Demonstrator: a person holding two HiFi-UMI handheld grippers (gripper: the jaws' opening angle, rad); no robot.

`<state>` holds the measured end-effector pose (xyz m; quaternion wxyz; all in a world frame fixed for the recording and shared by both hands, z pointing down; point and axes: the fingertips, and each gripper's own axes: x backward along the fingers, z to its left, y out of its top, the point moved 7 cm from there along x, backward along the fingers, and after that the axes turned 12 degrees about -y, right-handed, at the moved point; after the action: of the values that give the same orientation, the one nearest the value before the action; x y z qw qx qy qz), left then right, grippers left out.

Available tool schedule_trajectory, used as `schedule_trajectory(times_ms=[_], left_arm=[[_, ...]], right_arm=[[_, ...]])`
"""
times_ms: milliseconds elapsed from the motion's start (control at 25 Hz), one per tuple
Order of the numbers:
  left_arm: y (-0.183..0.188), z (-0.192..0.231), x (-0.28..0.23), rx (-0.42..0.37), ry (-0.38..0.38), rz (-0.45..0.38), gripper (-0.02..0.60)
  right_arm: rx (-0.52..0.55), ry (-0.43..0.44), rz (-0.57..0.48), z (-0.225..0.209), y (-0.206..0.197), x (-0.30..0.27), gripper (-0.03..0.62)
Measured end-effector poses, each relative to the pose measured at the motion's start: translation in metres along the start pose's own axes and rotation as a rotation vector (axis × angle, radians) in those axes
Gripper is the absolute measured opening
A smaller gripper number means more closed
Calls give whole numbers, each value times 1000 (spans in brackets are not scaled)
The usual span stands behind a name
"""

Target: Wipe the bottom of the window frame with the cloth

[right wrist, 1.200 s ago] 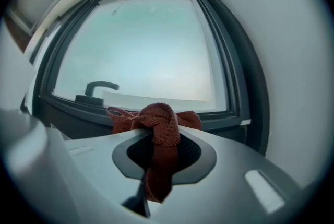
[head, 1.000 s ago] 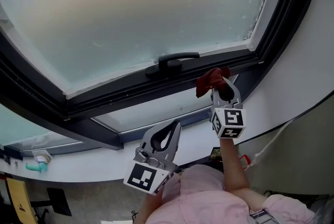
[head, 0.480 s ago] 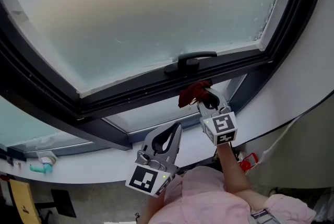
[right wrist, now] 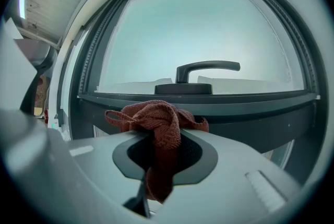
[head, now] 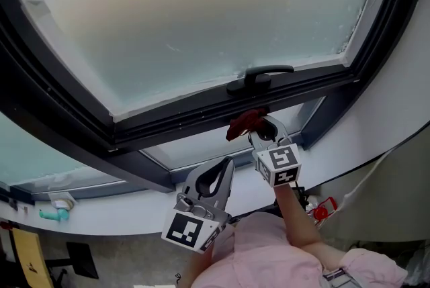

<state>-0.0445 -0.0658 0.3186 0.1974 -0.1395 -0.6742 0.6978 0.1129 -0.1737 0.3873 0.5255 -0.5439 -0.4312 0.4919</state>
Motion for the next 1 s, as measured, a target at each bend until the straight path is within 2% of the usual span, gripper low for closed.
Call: schedule_trajectory(times_ms=[480, 800, 1000], left_arm=[[2, 19, 24, 10, 7, -9, 0], [-1, 24, 34, 19, 12, -16, 0], [-4, 24, 32, 28, 4, -18, 0]], right_arm=[[-22, -139, -14, 8, 0, -6, 64], [37, -142, -3, 7, -1, -7, 61], [14, -161, -29, 8, -2, -7, 61]])
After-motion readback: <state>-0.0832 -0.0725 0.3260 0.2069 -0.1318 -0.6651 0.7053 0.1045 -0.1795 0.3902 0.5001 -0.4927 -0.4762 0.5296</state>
